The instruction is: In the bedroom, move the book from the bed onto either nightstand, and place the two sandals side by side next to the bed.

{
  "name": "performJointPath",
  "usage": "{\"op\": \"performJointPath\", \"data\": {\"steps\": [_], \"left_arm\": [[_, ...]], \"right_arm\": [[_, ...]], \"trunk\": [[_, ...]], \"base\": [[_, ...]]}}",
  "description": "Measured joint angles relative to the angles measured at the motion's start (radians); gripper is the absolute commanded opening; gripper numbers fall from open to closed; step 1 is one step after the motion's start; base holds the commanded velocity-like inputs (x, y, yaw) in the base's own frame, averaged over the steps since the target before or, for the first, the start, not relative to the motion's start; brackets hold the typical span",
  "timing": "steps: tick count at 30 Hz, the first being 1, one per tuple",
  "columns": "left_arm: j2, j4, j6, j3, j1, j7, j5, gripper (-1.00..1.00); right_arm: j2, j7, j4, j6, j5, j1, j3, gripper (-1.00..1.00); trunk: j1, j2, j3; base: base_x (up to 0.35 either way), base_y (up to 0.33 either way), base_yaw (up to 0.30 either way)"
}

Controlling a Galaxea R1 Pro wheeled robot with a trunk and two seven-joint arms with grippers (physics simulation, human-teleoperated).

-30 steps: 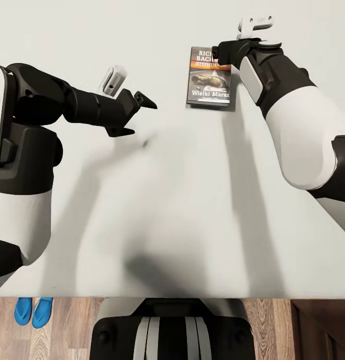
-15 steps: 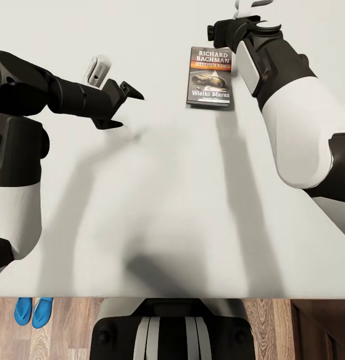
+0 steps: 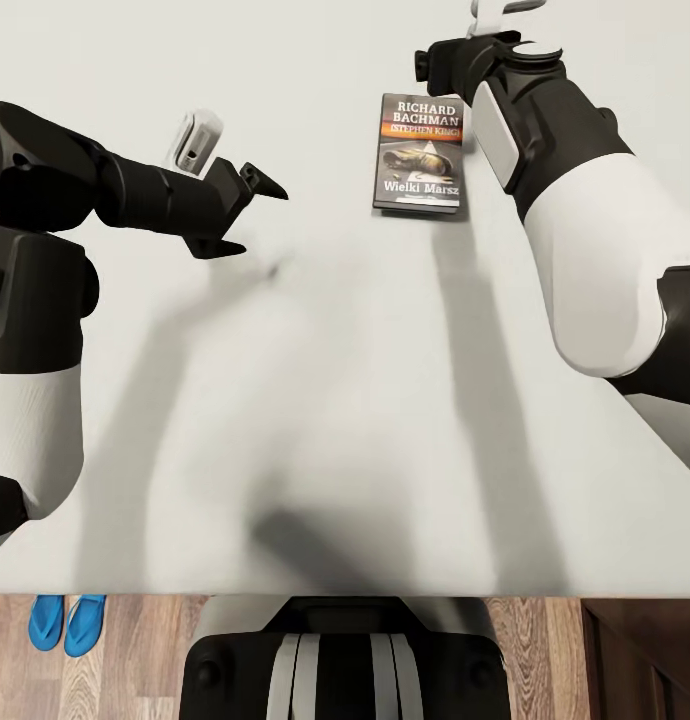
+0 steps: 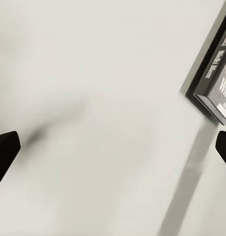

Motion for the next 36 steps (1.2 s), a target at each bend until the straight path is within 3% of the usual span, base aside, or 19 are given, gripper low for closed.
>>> {"op": "performJointPath", "data": {"steps": [10,19,36], "left_arm": [[0.002,0.000,0.001,0.003,-0.002,0.000,0.002,1.00],[0.050,-0.007,0.025,0.053,0.012,-0.008,-0.007,1.00],[0.072,-0.001,0.029,0.074,0.035,-0.015,-0.011,1.00]], "right_arm": [[-0.001,0.000,0.006,-0.006,0.001,-0.006,0.000,1.00],[0.012,-0.005,0.015,0.000,-0.005,-0.032,-0.012,1.00],[0.025,-0.007,-0.042,-0.001,-0.006,-0.002,-0.003,1.00]], "trunk": [[0.000,0.000,0.000],[0.000,0.000,0.000],[0.000,0.000,0.000]], "base": [[0.000,0.000,0.000],[0.046,0.000,0.000],[0.041,0.000,0.000]]}}
